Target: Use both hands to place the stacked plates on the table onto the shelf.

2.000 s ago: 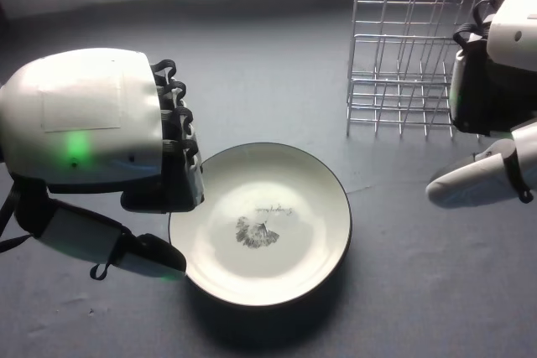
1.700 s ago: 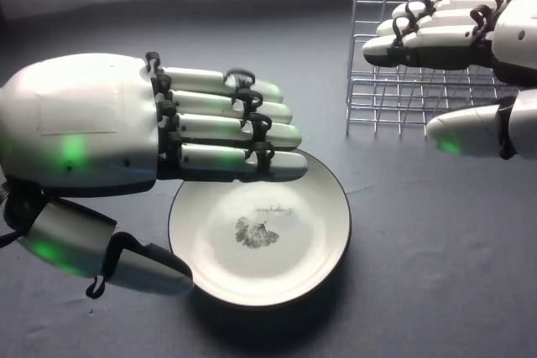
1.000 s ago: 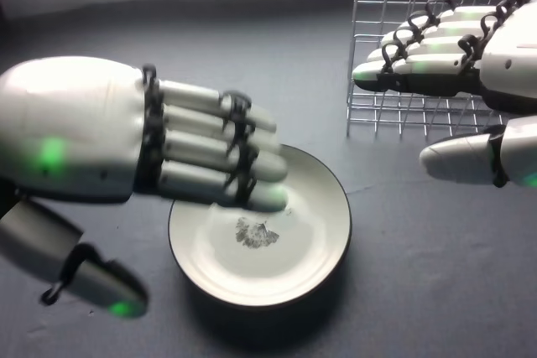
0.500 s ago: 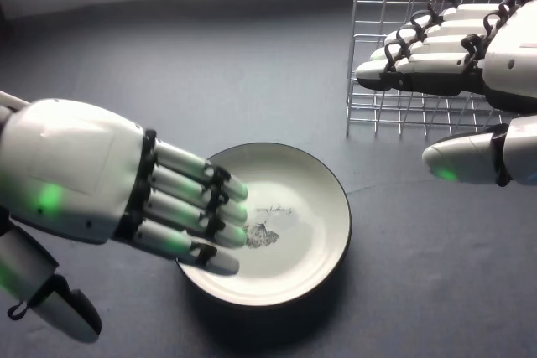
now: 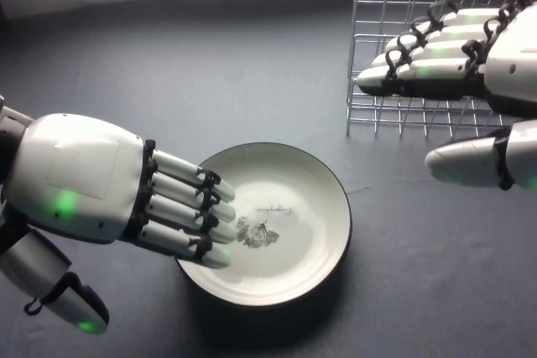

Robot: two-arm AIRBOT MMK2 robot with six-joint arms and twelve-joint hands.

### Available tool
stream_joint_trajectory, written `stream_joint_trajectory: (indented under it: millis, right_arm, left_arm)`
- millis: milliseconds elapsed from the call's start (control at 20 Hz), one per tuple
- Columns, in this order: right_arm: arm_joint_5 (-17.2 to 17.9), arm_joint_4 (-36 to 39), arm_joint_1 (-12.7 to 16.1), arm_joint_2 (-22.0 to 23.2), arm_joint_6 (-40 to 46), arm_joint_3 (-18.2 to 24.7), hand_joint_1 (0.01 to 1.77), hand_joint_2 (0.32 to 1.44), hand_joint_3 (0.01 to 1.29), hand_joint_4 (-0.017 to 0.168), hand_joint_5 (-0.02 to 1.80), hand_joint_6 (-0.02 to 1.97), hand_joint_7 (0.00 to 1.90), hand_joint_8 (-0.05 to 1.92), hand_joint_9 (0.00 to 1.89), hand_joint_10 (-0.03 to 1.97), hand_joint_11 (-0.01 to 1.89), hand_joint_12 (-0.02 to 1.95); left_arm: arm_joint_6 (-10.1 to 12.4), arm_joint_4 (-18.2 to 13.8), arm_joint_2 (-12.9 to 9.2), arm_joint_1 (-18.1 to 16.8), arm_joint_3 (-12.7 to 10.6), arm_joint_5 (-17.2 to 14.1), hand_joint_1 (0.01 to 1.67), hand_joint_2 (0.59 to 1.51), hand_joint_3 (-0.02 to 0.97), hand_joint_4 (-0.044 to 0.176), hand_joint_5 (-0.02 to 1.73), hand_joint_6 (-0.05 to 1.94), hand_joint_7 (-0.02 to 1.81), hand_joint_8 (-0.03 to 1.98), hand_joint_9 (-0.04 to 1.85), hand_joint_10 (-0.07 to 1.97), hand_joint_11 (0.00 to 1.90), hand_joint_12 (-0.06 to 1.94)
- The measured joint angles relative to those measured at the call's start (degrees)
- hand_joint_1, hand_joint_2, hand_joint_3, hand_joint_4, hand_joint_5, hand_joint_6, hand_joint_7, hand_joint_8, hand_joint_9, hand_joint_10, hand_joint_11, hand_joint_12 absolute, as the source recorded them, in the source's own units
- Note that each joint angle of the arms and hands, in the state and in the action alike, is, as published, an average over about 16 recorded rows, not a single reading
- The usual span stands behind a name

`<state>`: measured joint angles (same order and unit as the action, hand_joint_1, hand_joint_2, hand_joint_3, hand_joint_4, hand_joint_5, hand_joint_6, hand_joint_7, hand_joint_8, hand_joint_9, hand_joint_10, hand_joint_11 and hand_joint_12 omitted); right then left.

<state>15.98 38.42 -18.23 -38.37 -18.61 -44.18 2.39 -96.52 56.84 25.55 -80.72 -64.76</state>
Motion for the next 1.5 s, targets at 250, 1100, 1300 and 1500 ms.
stream_joint_trajectory:
  millis: [250, 1100, 1300, 1500]
  right_arm:
    - [0.54, 0.06, -0.49, -0.03, -0.05, -0.34, 0.03, 1.38, 0.02, -0.003, 0.13, 0.02, 0.12, 0.01, 0.09, 0.01, 0.02, 0.22]
    - [4.41, 0.27, -2.58, -0.04, -0.09, -0.62, 0.03, 1.38, 0.02, -0.003, 0.12, 0.02, 0.10, 0.01, 0.06, 0.01, 0.02, 0.12]
    - [6.85, 0.37, -4.17, 0.05, -0.11, -0.68, 0.03, 1.38, 0.02, -0.003, 0.12, 0.02, 0.10, 0.01, 0.06, 0.01, 0.02, 0.09]
    - [10.73, 0.57, -6.09, 0.16, -0.17, -0.78, 0.03, 1.38, 0.02, -0.003, 0.11, 0.02, 0.10, 0.01, 0.05, 0.01, 0.02, 0.05]
  left_arm:
    - [0.10, -0.54, 1.46, 1.47, -2.25, 0.93, 0.02, 1.220, 0.008, -0.001, 0.10, 0.01, 0.09, 0.01, 0.10, 0.01, 0.04, 0.22]
    - [-0.81, -3.20, 4.24, 3.28, -6.27, 1.44, 0.02, 1.208, 0.008, -0.005, 0.10, 0.00, 0.11, 0.01, 0.11, 0.01, 0.05, 0.21]
    - [-0.90, -3.50, 4.48, 3.90, -6.40, 1.66, 0.02, 1.209, 0.008, -0.006, 0.09, -0.01, 0.10, 0.01, 0.10, 0.01, 0.05, 0.21]
    - [-1.02, -3.66, 4.77, 4.81, -6.51, 1.93, 0.02, 1.210, 0.009, -0.007, 0.08, -0.01, 0.09, 0.00, 0.10, 0.01, 0.06, 0.20]
